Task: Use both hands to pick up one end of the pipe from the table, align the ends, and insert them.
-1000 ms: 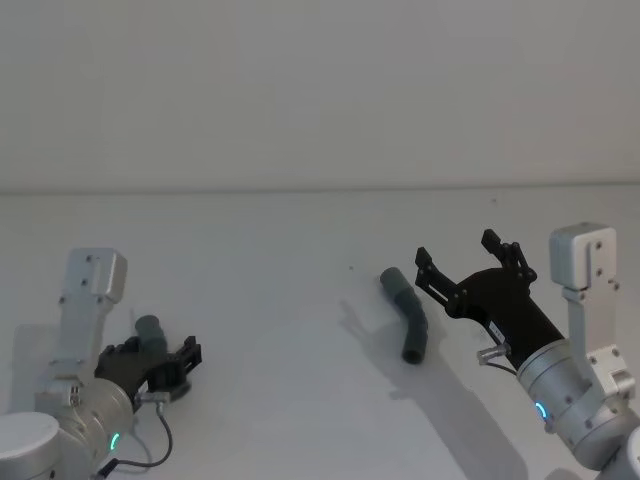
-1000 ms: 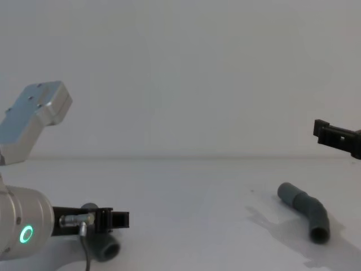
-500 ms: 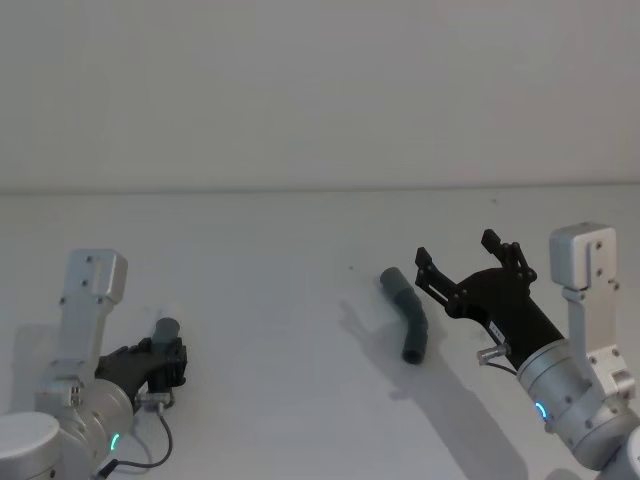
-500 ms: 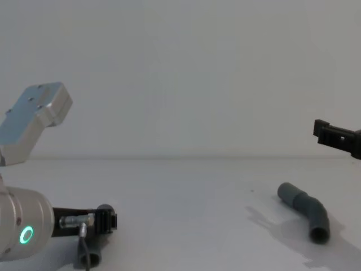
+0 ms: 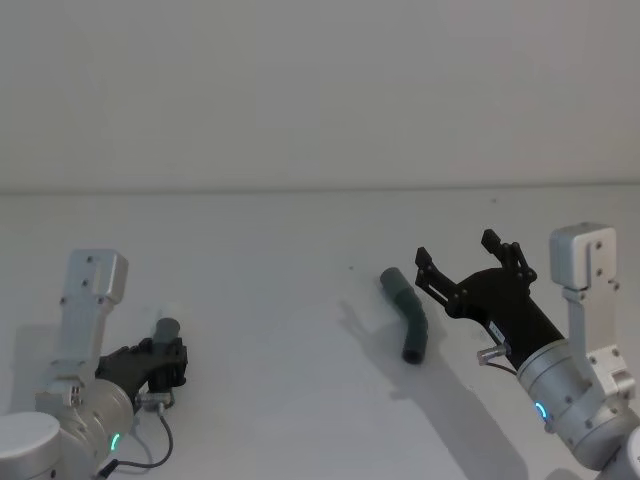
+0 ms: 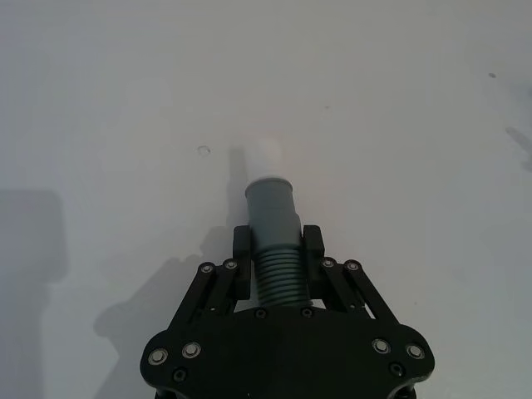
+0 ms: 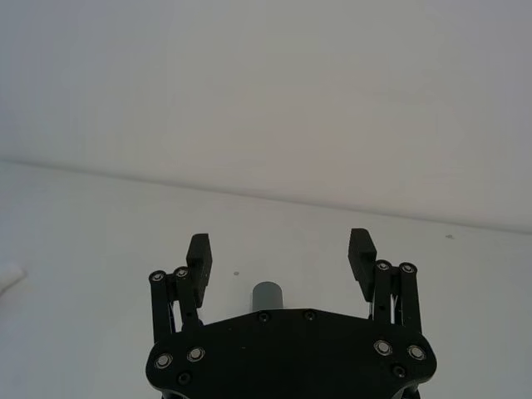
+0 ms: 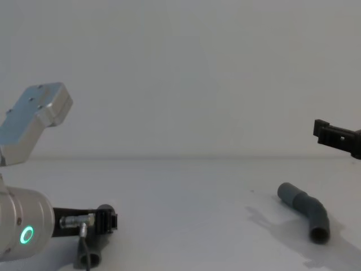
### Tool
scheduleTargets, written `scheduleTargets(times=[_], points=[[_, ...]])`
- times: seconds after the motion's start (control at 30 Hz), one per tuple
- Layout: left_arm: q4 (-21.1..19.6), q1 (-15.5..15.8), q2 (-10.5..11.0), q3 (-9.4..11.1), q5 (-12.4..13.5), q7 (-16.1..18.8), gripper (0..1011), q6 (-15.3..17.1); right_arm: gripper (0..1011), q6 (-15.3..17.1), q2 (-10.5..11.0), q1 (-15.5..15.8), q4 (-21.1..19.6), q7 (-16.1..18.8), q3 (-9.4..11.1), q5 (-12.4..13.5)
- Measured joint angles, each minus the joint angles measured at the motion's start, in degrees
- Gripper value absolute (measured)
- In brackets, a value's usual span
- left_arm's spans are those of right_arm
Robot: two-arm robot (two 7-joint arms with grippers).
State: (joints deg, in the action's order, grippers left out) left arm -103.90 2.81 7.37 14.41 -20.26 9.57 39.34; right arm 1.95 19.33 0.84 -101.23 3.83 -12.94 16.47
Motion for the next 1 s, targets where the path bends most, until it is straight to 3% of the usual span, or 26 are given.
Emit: scheduleTargets(times=[0.53,0.77,1.0], points=[[0.0,0.0,0.0,0.0,0.0,0.0,329,0.0,1002,0.4,0.0,-0.2,-0.1,0.0,0.0,-0.1],[0.0,0.0,0.0,0.0,0.0,0.0,329,0.0,1002,3.7,0.8,-1.5,-0.8,0.4,0.0,-0.6],[0.0,0.0,0.0,0.0,0.0,0.0,329,0.0,1002,9.3,1.9,-3.6,-1.3,1.5,-0.3,-0.8]])
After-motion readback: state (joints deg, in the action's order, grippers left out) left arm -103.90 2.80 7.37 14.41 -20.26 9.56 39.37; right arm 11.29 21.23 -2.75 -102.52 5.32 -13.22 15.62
